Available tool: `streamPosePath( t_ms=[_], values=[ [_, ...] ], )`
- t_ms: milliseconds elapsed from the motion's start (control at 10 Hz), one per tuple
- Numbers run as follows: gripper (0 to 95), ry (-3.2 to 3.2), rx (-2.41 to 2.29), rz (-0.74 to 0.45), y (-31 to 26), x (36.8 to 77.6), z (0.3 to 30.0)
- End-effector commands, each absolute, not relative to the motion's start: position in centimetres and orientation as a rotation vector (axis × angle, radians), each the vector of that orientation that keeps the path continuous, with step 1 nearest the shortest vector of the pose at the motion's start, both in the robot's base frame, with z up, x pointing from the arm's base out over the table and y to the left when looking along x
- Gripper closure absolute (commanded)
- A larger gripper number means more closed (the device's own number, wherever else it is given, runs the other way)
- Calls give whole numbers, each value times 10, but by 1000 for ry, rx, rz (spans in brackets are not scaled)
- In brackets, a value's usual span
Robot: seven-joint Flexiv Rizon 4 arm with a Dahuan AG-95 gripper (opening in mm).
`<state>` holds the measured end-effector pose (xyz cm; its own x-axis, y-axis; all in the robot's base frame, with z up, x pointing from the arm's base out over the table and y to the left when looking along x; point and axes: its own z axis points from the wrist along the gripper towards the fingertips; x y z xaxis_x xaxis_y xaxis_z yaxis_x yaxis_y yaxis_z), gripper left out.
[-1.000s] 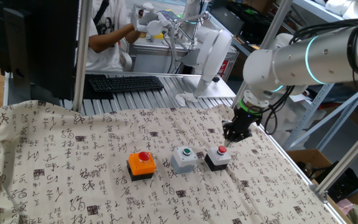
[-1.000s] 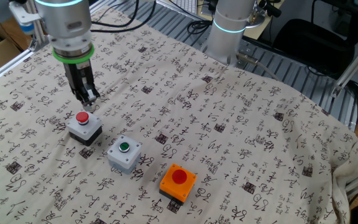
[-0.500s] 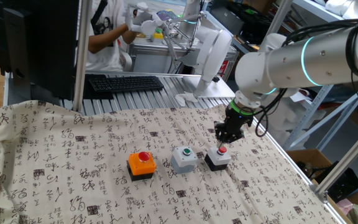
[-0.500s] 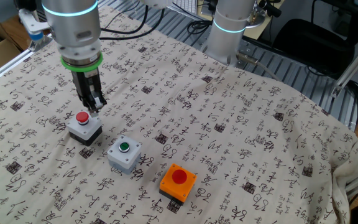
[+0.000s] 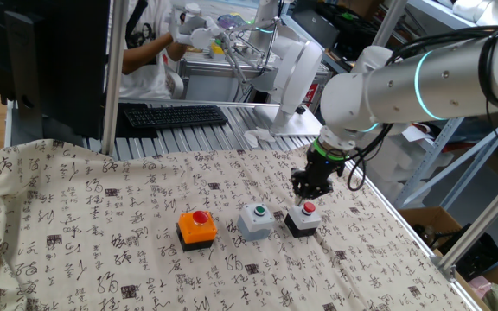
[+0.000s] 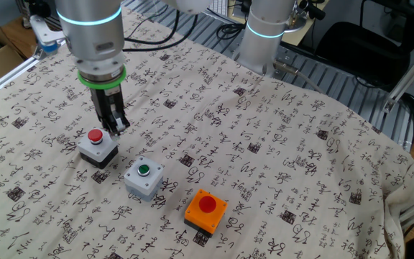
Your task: Press three buttons from left to right in sequence
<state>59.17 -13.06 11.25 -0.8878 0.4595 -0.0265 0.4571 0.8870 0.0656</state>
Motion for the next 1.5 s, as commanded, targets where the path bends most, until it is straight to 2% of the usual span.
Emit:
streamPosePath(
  t_ms=[100, 1500],
  values=[
    [950, 3010, 741, 96, -128, 592, 112],
    [950, 3007, 787, 99, -117, 596, 109]
  ],
)
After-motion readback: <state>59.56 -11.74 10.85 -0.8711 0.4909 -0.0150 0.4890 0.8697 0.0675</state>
